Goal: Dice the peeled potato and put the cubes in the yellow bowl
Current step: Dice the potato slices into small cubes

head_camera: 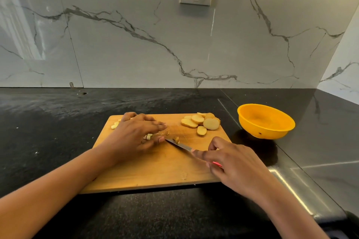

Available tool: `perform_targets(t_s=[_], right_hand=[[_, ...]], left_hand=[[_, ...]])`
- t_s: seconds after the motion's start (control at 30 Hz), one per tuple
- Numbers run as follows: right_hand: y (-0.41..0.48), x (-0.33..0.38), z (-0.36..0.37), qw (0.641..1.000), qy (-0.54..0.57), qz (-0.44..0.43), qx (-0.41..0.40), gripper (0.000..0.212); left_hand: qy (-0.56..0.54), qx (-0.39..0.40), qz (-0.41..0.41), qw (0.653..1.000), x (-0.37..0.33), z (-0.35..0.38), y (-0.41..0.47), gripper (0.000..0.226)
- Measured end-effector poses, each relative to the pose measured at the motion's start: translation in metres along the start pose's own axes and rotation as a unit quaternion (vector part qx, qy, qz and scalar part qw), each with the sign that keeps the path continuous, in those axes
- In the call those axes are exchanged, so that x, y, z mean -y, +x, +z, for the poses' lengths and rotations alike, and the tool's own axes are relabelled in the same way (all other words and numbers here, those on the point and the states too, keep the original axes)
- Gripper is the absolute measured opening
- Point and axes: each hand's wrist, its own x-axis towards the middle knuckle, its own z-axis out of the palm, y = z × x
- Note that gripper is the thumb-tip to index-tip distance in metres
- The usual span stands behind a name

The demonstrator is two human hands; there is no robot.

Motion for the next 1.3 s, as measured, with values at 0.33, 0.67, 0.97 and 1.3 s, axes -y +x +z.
perform_targets(t_s=[0.33,0.67,0.97,1.3], right_hand=[[-0.005,-0.008,-0.006,1.0,0.01,-0.004,0.028,0.046],[-0.006,-0.039,-0.025,0.996,0.071,0.057,-0.009,0.044],[0.045,-0.022,0.008,0.961,0.16,0.148,-0.169,0.045],[0.044,-0.027,0.02,0.956,0.159,0.179,-0.167,0.048]], left_hand=[[0.05,0.086,0.101,0.99,0.0,0.0,0.008,0.086],[0.131,-0.142,0.055,0.98,0.021,-0.007,0.006,0.068],[0.098,0.016,0.118,0.988,0.016,0.005,0.036,0.056],[-0.027,-0.053,0.043,0.997,0.049,-0.008,0.0,0.073]])
